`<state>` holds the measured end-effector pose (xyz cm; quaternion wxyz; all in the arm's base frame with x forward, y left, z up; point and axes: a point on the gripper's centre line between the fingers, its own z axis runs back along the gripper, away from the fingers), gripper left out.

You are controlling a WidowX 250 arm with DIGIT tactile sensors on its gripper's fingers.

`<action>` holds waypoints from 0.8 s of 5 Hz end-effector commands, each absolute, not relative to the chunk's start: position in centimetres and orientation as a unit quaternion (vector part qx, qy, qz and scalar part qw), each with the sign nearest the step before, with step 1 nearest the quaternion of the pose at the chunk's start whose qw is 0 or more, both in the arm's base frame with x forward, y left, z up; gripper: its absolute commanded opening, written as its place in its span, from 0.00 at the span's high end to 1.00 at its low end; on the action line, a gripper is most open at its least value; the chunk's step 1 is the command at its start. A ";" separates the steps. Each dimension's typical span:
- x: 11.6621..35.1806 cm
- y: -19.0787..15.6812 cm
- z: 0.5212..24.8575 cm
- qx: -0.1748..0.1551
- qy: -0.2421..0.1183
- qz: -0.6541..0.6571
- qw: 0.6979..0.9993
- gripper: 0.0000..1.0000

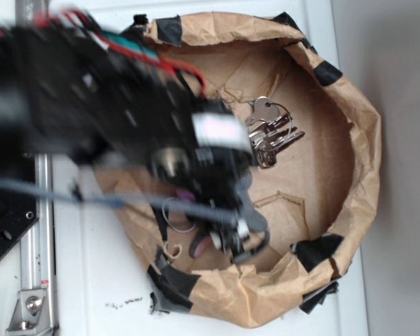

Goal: Grab the gray animal.

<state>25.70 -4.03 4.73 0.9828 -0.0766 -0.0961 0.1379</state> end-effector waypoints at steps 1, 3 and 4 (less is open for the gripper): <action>26.4 -7.5 2.0 -0.069 -0.069 0.095 0.991 1.00; 25.4 -5.1 5.7 -0.010 -0.129 0.005 0.992 1.00; 25.8 -0.6 10.8 0.056 -0.198 -0.044 0.978 1.00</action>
